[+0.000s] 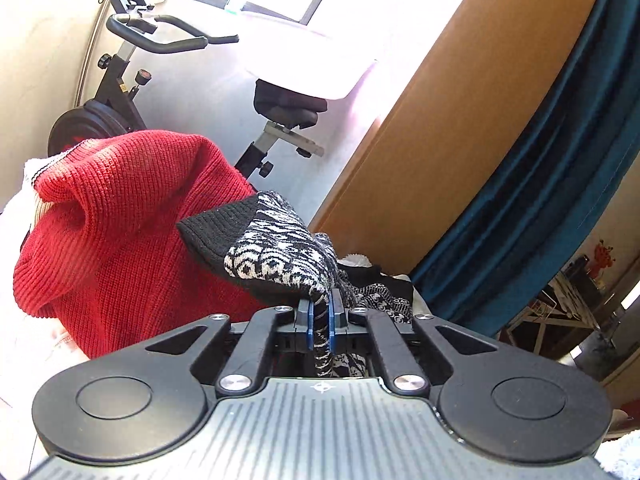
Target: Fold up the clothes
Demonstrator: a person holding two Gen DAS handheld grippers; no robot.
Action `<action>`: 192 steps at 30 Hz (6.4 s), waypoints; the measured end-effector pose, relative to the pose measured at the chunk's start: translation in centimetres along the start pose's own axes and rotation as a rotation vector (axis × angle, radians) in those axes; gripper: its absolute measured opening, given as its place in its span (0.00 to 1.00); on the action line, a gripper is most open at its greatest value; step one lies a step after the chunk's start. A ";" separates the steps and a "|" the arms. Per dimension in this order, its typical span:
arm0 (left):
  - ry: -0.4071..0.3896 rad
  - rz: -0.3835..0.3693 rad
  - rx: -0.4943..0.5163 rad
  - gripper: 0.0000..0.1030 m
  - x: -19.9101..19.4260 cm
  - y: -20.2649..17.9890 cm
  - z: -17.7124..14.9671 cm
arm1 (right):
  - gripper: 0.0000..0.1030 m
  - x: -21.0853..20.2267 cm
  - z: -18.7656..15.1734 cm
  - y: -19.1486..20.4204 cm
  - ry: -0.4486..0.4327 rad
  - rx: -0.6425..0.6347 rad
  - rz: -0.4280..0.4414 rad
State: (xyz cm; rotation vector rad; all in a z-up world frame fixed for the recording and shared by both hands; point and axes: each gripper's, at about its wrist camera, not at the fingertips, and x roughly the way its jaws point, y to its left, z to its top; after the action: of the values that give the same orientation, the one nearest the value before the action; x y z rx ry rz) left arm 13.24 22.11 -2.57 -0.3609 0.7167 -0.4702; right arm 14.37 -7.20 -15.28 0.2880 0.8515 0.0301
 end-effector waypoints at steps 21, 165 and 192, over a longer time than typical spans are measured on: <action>0.172 0.036 -0.143 0.16 11.3 2.1 -1.0 | 0.12 -5.6 4.2 -7.9 -0.192 0.096 -0.047; -0.147 0.354 -0.033 0.17 5.1 -6.9 7.1 | 0.17 -3.4 15.1 2.7 -0.273 -0.296 0.221; -0.465 -0.087 0.184 0.17 -10.0 -13.9 8.8 | 0.17 -27.1 19.4 4.9 -0.705 -0.126 0.155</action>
State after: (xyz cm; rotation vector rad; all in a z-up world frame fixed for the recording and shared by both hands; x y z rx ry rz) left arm 8.82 17.12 15.46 -0.3133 0.2046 -0.5066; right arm 11.41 -10.97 18.04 0.2222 0.1256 0.1188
